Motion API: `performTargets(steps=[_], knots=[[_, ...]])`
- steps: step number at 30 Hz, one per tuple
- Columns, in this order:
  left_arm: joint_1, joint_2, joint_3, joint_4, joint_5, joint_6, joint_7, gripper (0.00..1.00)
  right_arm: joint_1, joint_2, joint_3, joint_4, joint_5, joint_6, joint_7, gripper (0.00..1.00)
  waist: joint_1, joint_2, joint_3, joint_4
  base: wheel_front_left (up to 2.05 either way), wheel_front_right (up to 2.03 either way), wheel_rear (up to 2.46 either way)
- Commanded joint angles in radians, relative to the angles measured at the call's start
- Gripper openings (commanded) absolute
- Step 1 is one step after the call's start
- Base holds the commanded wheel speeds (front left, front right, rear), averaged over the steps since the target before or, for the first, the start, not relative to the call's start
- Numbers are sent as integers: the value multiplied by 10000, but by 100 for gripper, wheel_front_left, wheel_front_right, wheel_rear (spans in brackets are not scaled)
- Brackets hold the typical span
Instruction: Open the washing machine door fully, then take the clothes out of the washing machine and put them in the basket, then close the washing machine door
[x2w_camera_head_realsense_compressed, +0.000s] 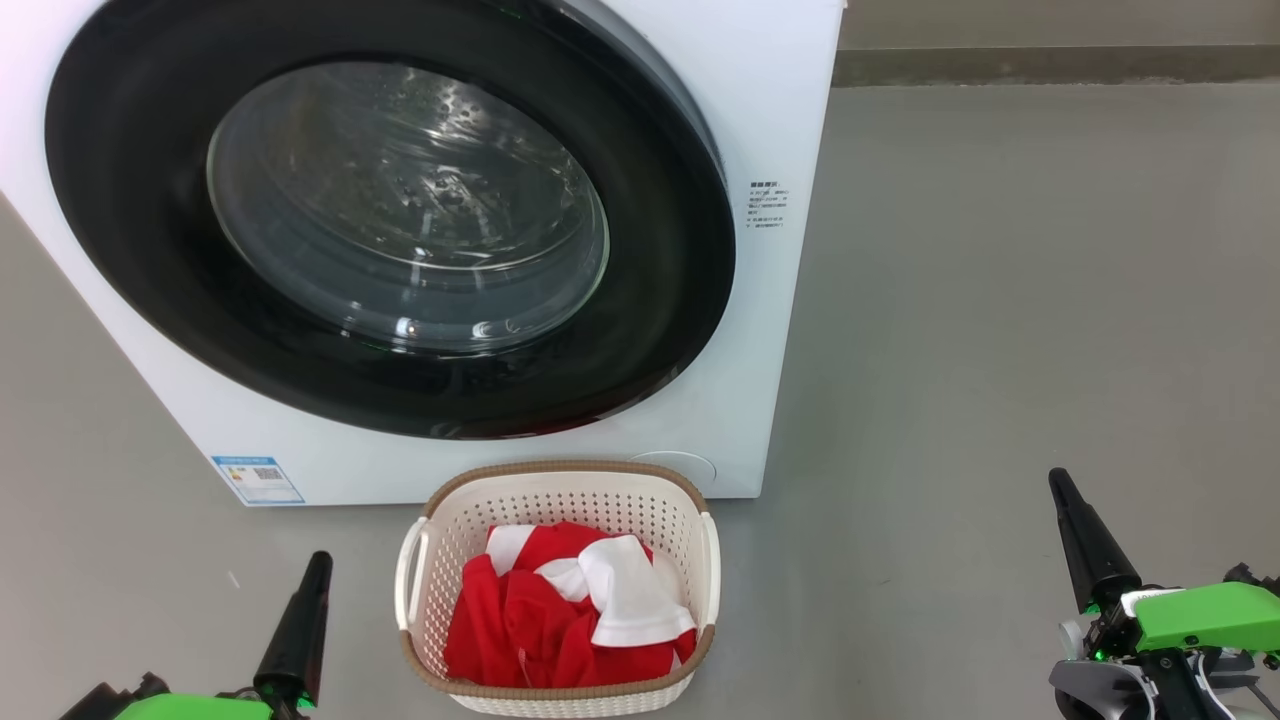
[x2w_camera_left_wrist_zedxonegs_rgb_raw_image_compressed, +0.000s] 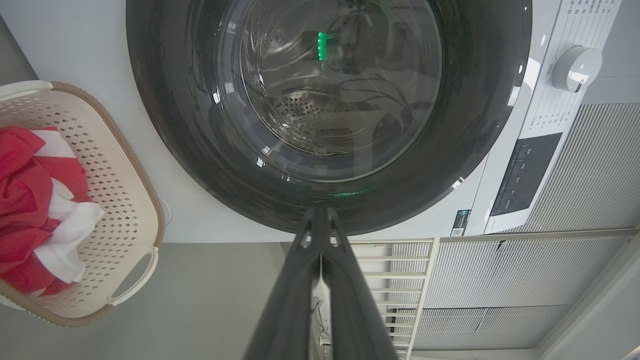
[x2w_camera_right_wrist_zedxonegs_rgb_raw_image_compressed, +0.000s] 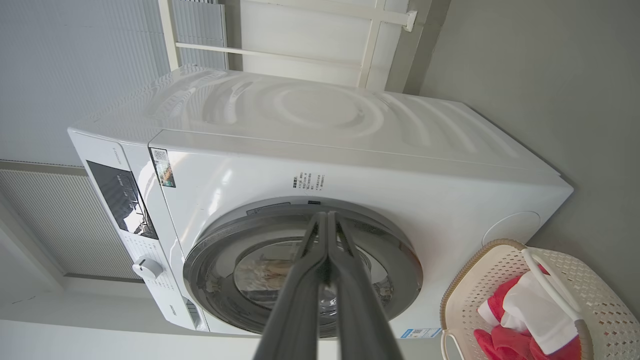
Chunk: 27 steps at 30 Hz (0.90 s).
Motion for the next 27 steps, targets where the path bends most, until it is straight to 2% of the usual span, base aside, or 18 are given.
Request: performTargets(steps=[1,27], knots=[[-394,107,362,-275,-101,-69,39,0,-450,-160,170,-293,55,6,53,0,0,0,0,0,0,0,0],[-394,106,359,-275,-104,-69,37,0,-454,-130,128,-290,20,6,86,0,0,0,0,0,0,0,0]])
